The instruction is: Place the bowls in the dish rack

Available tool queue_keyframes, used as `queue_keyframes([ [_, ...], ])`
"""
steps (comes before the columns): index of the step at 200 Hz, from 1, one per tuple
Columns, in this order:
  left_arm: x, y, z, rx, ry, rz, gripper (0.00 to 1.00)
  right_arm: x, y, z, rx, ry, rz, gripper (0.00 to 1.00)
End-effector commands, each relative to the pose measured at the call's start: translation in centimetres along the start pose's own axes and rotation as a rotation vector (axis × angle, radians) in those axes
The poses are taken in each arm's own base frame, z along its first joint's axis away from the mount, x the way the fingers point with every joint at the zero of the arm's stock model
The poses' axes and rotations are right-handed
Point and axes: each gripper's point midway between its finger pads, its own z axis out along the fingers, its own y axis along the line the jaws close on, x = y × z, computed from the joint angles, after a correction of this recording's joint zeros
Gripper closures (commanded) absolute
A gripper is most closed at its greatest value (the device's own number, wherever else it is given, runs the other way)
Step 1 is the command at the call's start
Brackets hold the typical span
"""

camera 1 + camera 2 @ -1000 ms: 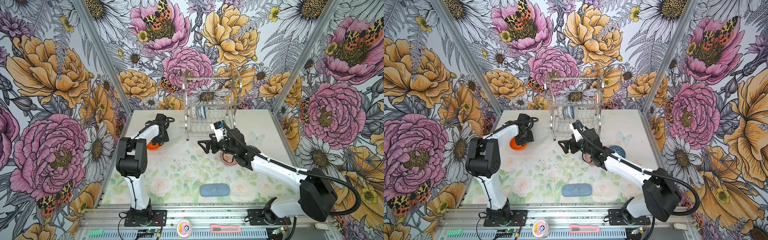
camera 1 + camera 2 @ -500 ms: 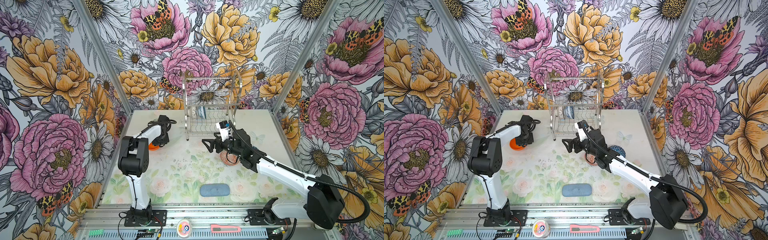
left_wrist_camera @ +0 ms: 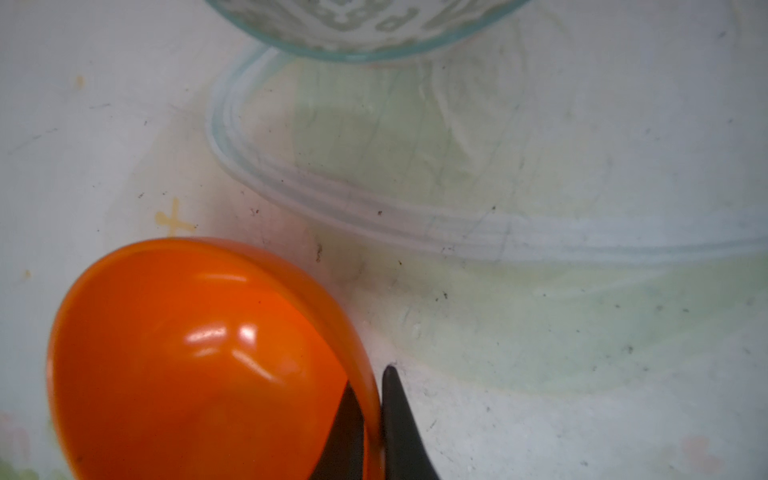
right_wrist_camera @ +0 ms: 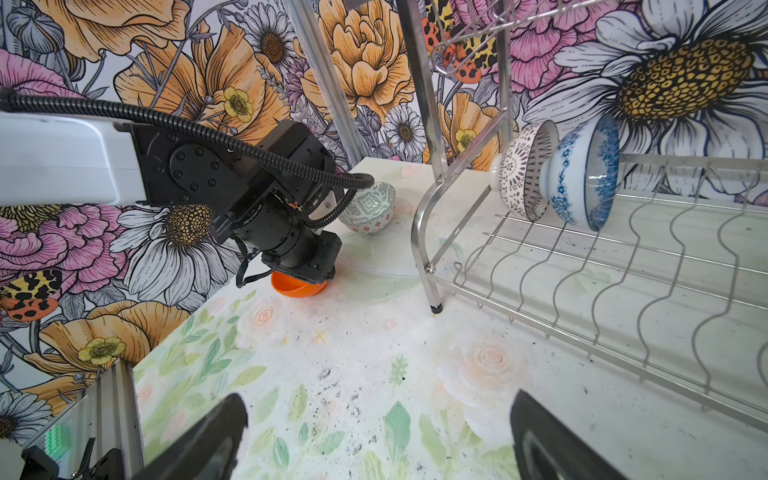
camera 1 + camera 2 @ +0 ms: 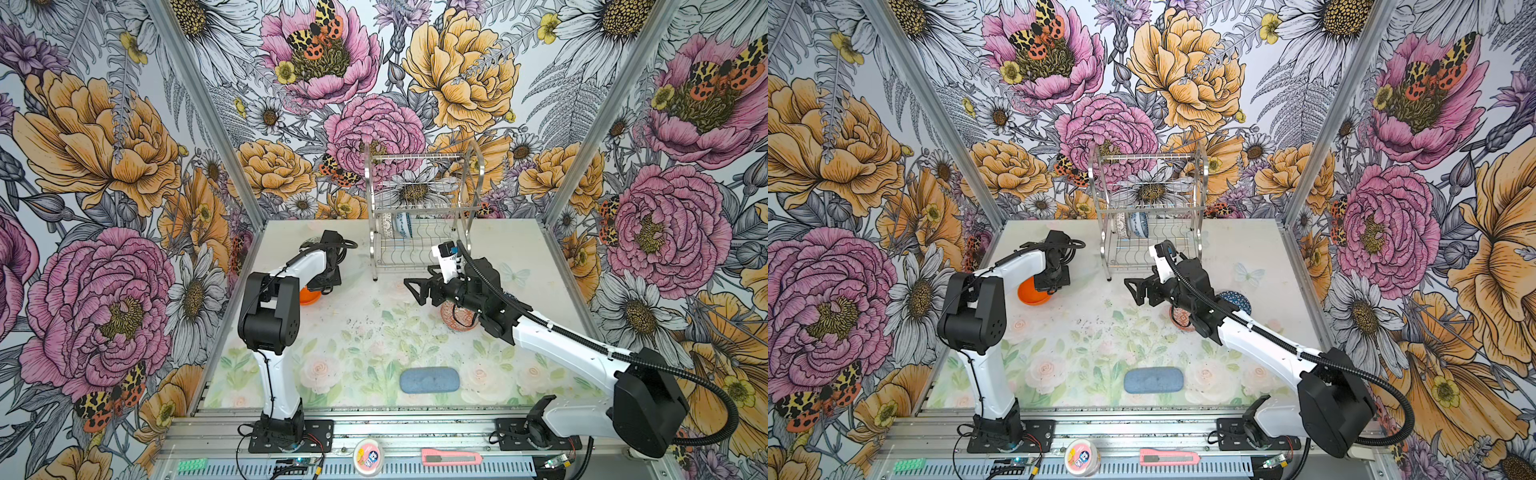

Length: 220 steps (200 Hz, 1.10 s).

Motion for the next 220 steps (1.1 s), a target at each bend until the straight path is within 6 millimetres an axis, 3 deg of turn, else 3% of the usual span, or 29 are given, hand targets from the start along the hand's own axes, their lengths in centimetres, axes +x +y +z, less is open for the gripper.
queue_keyframes([
  [1,-0.8,-0.8,-2.4,-0.001,-0.059,0.02,0.95,-0.8,-0.6,-0.1,0.02,-0.022,0.008,0.0],
  [14,-0.4,-1.3,-2.9,-0.001,-0.064,0.037,1.0,-0.9,-0.9,-0.2,0.028,-0.027,0.016,0.01],
  [71,1.4,-4.2,-6.6,0.018,-0.135,0.138,1.0,-1.2,-2.7,-1.2,0.063,-0.045,0.04,0.01],
  [77,1.2,-4.4,-8.3,0.042,-0.173,0.133,1.0,-1.4,-2.9,-1.4,0.07,-0.051,0.041,0.01],
  [106,2.3,-7.6,-11.7,0.122,-0.231,0.187,1.0,-2.1,-4.5,-2.9,0.112,-0.085,0.05,0.0],
  [144,4.3,-12.5,-14.6,0.207,-0.273,0.267,1.0,-2.5,-6.6,-5.2,0.179,-0.119,0.072,0.01],
  [182,6.5,-16.6,-15.3,0.256,-0.263,0.332,1.0,-2.9,-7.8,-7.2,0.216,-0.146,0.092,0.0],
  [187,7.2,-17.4,-14.0,0.241,-0.238,0.352,1.0,-2.9,-7.9,-7.3,0.218,-0.147,0.094,0.01],
  [220,8.7,-20.4,-12.1,0.234,-0.199,0.409,1.0,-2.9,-8.5,-8.2,0.229,-0.159,0.113,0.01],
])
